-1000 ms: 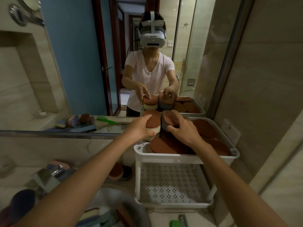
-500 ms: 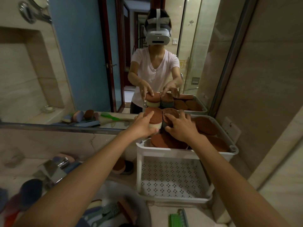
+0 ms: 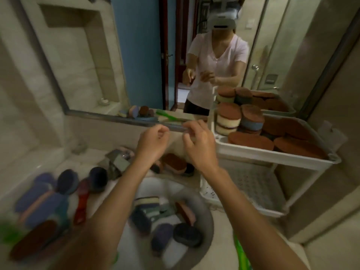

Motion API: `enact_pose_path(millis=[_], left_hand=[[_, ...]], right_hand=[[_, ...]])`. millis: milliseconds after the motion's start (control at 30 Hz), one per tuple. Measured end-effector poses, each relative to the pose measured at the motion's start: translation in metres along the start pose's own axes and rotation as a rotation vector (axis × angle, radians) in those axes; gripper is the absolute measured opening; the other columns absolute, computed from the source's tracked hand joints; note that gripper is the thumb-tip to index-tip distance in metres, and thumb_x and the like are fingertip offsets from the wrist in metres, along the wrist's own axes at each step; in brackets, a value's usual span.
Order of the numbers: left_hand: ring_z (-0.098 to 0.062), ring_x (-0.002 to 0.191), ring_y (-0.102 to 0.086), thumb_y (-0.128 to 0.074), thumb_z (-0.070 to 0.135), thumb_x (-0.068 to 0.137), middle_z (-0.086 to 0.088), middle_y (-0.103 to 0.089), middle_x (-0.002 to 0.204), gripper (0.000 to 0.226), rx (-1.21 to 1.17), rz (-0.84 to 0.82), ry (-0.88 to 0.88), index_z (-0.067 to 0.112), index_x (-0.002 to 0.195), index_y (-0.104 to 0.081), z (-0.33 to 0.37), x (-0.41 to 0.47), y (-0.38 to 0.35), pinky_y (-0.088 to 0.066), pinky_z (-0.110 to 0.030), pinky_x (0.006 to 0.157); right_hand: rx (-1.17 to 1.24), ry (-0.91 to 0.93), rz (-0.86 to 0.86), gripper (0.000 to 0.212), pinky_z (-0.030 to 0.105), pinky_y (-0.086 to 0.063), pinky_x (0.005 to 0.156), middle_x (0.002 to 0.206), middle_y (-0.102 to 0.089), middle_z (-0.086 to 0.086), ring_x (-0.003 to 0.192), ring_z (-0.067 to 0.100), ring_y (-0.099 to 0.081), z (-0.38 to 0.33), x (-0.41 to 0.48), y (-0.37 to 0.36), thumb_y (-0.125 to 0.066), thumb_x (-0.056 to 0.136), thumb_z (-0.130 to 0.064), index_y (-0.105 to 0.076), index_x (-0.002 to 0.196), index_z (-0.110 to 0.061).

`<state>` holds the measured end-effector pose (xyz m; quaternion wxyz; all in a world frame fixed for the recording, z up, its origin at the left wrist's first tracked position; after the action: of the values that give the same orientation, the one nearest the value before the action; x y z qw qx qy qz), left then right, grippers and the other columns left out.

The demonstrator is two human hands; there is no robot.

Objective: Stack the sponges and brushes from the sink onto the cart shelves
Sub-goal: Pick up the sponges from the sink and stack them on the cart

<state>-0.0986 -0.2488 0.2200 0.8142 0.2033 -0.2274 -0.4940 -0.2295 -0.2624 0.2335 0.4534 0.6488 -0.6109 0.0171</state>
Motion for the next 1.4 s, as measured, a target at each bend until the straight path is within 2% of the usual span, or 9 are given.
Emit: enact_pose_path(millis=[133, 433, 567, 800, 933, 1033, 1200, 1267, 1400], left_hand=[[-0.031, 0.092, -0.064, -0.049, 0.008, 0.09, -0.022, -0.068, 0.099, 0.019, -0.005, -0.01, 0.199, 0.005, 0.093, -0.067, -0.114, -0.036, 0.034, -0.048, -0.037, 0.083], [-0.04, 0.082, -0.059, -0.042, 0.008, 0.09, -0.026, -0.055, 0.073, 0.034, 0.204, -0.053, 0.505, 0.006, 0.056, -0.044, -0.343, -0.085, 0.138, -0.042, -0.045, 0.071], [-0.037, 0.079, -0.054, -0.048, -0.002, 0.084, -0.03, -0.054, 0.081, 0.021, 0.197, 0.086, 0.599, 0.002, 0.064, -0.047, -0.394, -0.089, 0.187, -0.026, -0.028, 0.065], [-0.037, 0.097, -0.058, -0.068, 0.017, 0.072, -0.021, -0.059, 0.107, 0.043, 0.249, 0.021, 0.568, 0.0, 0.109, -0.053, -0.442, -0.077, 0.208, -0.039, -0.036, 0.069], [-0.037, 0.095, -0.058, -0.065, 0.009, 0.077, -0.017, -0.056, 0.099, 0.02, 0.207, -0.011, 0.526, 0.01, 0.091, -0.05, -0.441, -0.074, 0.21, -0.032, -0.031, 0.065], [-0.034, 0.11, -0.053, -0.063, 0.008, 0.079, -0.017, -0.052, 0.122, 0.038, 0.253, -0.014, 0.393, 0.009, 0.116, -0.056, -0.438, -0.073, 0.211, -0.041, -0.038, 0.073], [-0.029, 0.124, -0.047, -0.066, 0.007, 0.078, -0.012, -0.042, 0.135, 0.056, 0.213, -0.059, 0.203, 0.011, 0.131, -0.048, -0.431, -0.073, 0.208, -0.044, -0.036, 0.091], [-0.029, 0.127, -0.044, -0.07, 0.013, 0.076, -0.012, -0.041, 0.137, 0.067, 0.132, -0.091, 0.332, 0.011, 0.136, -0.04, -0.442, -0.072, 0.207, -0.045, -0.039, 0.097], [-0.031, 0.126, -0.047, -0.075, 0.04, 0.07, -0.015, -0.045, 0.14, 0.085, 0.299, -0.41, 0.567, 0.009, 0.138, -0.035, -0.456, -0.078, 0.196, -0.044, -0.04, 0.099]], right_hand=[[0.135, -0.084, -0.234, 0.019, 0.023, -0.04, 0.078, 0.099, -0.066, 0.014, 0.091, 0.026, -0.061, -0.038, -0.051, -0.099, -0.052, 0.084, -0.004, -0.066, 0.097, -0.004], [0.033, -0.342, -0.859, 0.026, 0.031, -0.044, 0.087, 0.112, -0.067, 0.016, 0.106, 0.031, -0.06, -0.09, -0.156, -0.308, -0.048, 0.089, -0.012, -0.065, 0.109, -0.007], [0.047, -0.336, -0.998, 0.023, 0.03, -0.042, 0.076, 0.108, -0.066, 0.019, 0.102, 0.035, -0.06, -0.122, -0.172, -0.362, -0.049, 0.09, -0.01, -0.065, 0.103, -0.001], [0.252, -0.749, -0.866, 0.027, 0.046, -0.047, 0.09, 0.104, -0.063, 0.02, 0.092, 0.03, -0.059, -0.141, -0.17, -0.426, -0.045, 0.092, -0.013, -0.053, 0.115, -0.001], [0.505, -1.049, -0.786, 0.014, 0.035, -0.048, 0.074, 0.09, -0.054, 0.011, 0.082, 0.023, -0.055, -0.14, -0.156, -0.443, -0.043, 0.095, -0.017, -0.05, 0.101, -0.006], [0.61, -1.115, -0.704, 0.019, 0.027, -0.045, 0.06, 0.078, -0.054, 0.011, 0.067, 0.019, -0.053, -0.143, -0.144, -0.448, -0.047, 0.094, -0.02, -0.057, 0.09, -0.005], [0.606, -1.182, -0.509, 0.033, 0.04, -0.057, 0.073, 0.098, -0.065, 0.022, 0.084, 0.031, -0.064, -0.133, -0.141, -0.45, -0.065, 0.074, -0.023, -0.049, 0.097, -0.005], [0.558, -1.17, -0.473, 0.058, 0.045, -0.055, 0.084, 0.109, -0.062, 0.02, 0.097, 0.035, -0.063, -0.125, -0.134, -0.439, -0.063, 0.069, -0.029, -0.04, 0.118, -0.009], [0.459, -1.123, -0.524, 0.045, 0.04, -0.048, 0.093, 0.12, -0.054, 0.011, 0.11, 0.029, -0.056, -0.109, -0.125, -0.407, -0.053, 0.09, -0.023, -0.036, 0.13, -0.014]])
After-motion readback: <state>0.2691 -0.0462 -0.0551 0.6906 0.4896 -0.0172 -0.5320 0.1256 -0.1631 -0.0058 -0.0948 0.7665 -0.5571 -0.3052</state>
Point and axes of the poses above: each hand's wrist, its own x-axis towards the middle knuckle, its own y-axis out of the back of the hand, z = x × y, the point moved 4 cm from there along x, towards the middle knuckle
